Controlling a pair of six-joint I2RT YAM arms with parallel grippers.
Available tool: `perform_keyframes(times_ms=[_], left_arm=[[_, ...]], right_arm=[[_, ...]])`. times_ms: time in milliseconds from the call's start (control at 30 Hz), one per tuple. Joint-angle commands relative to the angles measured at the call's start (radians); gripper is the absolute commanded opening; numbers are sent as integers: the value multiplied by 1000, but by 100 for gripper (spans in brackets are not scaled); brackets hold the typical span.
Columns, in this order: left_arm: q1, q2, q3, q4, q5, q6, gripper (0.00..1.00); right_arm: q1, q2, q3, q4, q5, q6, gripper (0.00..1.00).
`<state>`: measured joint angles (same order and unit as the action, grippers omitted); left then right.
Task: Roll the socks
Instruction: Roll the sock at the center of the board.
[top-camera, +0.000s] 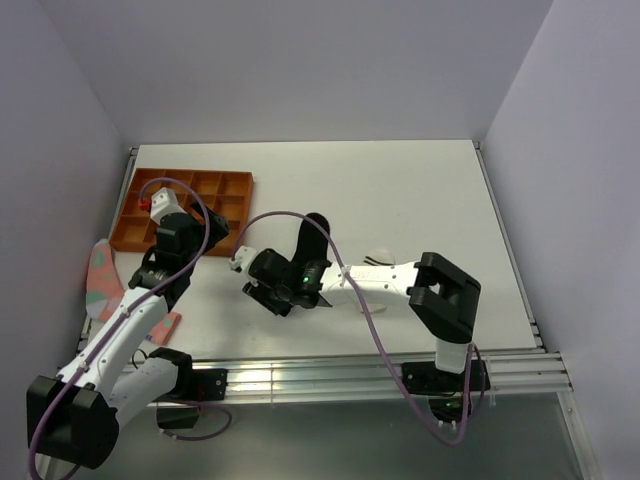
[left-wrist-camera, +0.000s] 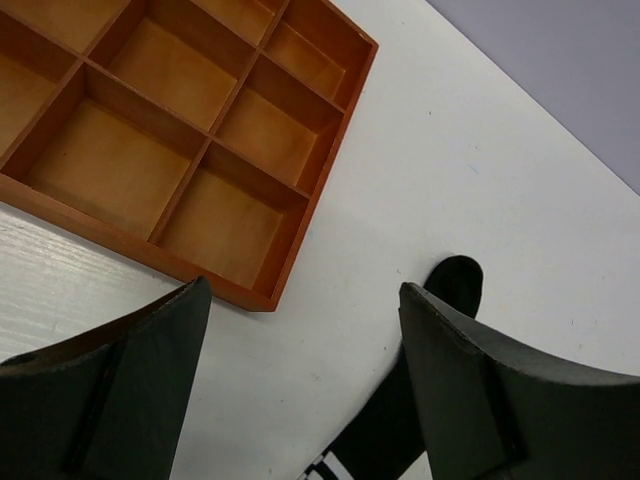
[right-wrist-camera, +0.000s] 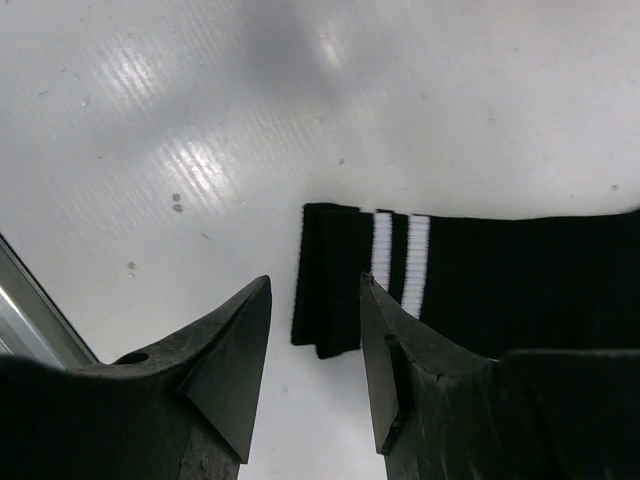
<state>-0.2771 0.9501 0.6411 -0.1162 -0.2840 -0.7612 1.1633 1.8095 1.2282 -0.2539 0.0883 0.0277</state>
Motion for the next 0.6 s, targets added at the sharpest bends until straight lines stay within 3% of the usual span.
perform_keyframes(times_ms=[0,567], left_arm=[[10,-14,20,39,39,0,82],[42,-10,3,69,78,-10,82]], right_arm=[[22,37,36,-11,62,44,48],[22,96,27,-13,120,32,55]])
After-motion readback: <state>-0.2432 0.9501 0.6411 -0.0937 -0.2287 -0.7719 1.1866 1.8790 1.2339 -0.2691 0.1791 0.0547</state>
